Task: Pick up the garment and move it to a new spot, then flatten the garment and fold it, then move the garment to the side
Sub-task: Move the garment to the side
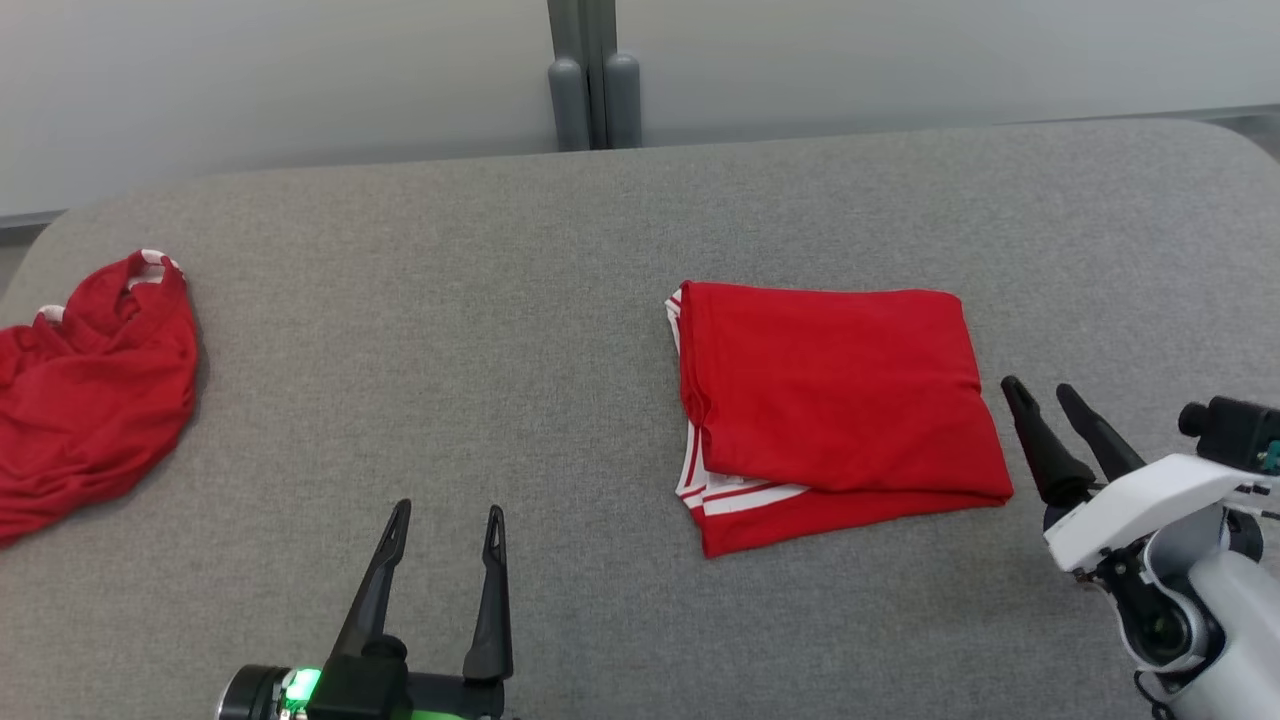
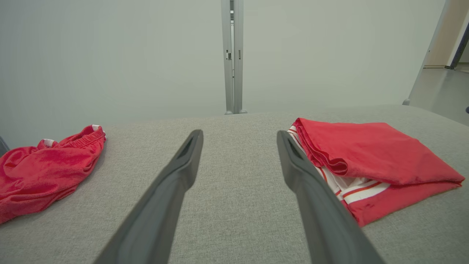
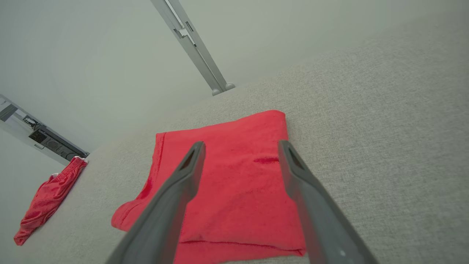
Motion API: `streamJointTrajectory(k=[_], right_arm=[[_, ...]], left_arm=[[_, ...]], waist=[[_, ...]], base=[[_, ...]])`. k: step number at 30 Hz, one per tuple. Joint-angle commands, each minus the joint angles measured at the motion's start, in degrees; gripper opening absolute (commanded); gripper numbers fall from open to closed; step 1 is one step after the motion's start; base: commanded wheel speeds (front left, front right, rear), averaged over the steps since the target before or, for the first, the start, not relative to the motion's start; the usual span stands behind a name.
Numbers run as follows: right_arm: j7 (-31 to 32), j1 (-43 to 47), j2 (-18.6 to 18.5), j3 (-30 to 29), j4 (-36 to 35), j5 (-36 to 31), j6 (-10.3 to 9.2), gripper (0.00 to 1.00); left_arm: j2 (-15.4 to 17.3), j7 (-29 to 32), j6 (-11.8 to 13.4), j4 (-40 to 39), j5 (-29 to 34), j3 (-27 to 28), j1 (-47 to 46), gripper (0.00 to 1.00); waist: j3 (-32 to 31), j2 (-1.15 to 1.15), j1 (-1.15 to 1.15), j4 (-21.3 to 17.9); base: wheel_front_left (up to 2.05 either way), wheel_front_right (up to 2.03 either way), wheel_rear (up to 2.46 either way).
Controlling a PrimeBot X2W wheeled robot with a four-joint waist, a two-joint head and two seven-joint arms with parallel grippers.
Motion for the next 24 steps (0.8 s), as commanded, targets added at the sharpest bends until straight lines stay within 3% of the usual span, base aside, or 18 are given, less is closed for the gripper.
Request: streamJointTrajectory(k=[1, 10, 15, 24], right_arm=[[2.5, -1.5, -1.9, 0.7, 0.2, 4.3, -0.03, 1.00], [16.7, -6.8, -10.9, 3.1, 1.3, 22.7, -0.02, 1.00], [19.4, -9.4, -12.9, 4.1, 2.6, 26.0, -0.02, 1.00], [22.7, -12.4, -13.1, 7.0, 4.7, 29.2, -0.02, 1.00]], left_arm=[[0.1, -0.2, -0.2, -0.3, 0.3, -0.3, -1.7, 1.00], [0.1, -0.2, 0.3, -0.4, 0.9, -2.7, -5.5, 1.00], [0.1, -0.2, 0.3, 0.0, 0.8, -4.2, -7.6, 1.00], [0.1, -0.2, 1.0, 0.2, 1.0, -6.0, -9.7, 1.00]], waist=[[3.4, 0.00, 0.00, 1.2], [9.5, 0.00, 0.00, 2.9], [12.4, 0.00, 0.00, 3.7], [14.9, 0.00, 0.00, 4.6]], base=[[0.00, 0.00, 0.00], [0.00, 0.00, 0.00], [0.00, 0.00, 0.00], [0.00, 0.00, 0.00]])
